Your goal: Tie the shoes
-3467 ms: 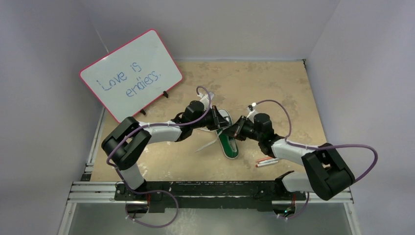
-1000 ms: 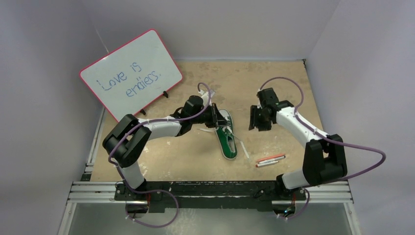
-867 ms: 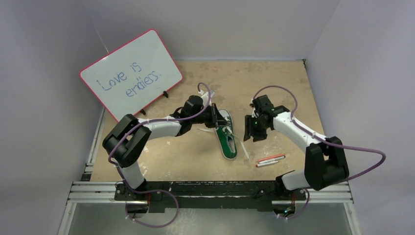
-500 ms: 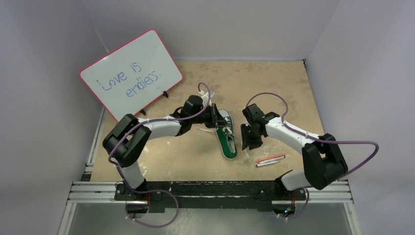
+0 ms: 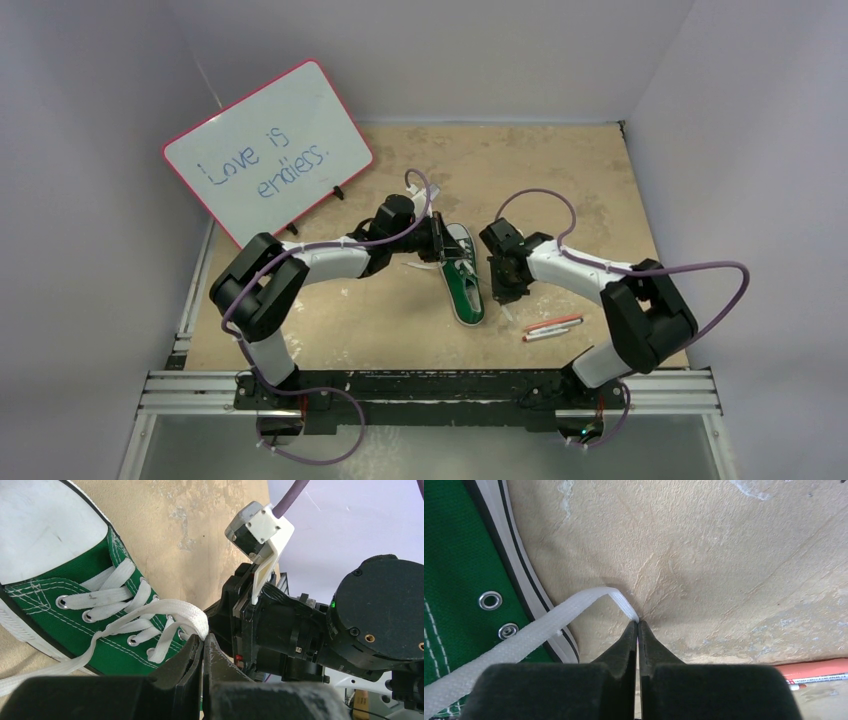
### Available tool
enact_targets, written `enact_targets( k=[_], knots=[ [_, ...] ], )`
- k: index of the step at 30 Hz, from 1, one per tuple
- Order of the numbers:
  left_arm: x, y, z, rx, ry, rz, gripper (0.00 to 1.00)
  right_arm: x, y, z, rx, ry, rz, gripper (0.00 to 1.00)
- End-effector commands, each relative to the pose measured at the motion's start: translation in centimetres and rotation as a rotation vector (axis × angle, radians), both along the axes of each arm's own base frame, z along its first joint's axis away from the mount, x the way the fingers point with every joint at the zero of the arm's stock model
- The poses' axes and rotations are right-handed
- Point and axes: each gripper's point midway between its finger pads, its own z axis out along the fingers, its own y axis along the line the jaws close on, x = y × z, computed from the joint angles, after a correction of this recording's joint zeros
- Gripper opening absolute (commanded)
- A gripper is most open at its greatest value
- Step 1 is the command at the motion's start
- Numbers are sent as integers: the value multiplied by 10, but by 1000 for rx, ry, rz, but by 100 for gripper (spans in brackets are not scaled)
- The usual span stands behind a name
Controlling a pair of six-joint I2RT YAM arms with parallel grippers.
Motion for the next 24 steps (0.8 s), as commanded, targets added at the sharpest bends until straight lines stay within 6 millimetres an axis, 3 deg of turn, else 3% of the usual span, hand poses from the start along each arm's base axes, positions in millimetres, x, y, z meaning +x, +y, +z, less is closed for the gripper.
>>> enact_targets(
  k=[1, 8, 11, 18, 24],
  knots=[
    [10, -7, 38, -78, -95, -16, 0, 18, -3, 19, 9, -114, -48, 0],
    [12, -6, 41, -62, -114, -29, 0, 88, 19, 100, 392, -393, -9, 0],
    [15, -4, 42, -61, -123, -25, 0, 113, 23, 111, 463, -397, -38, 0],
    [19, -4, 46, -64, -140, -20, 0, 161, 58, 125, 688, -336, -67, 0],
    [21, -5, 44, -60, -140, -21, 0, 169, 80, 123, 820, -269, -95, 0]
  ],
)
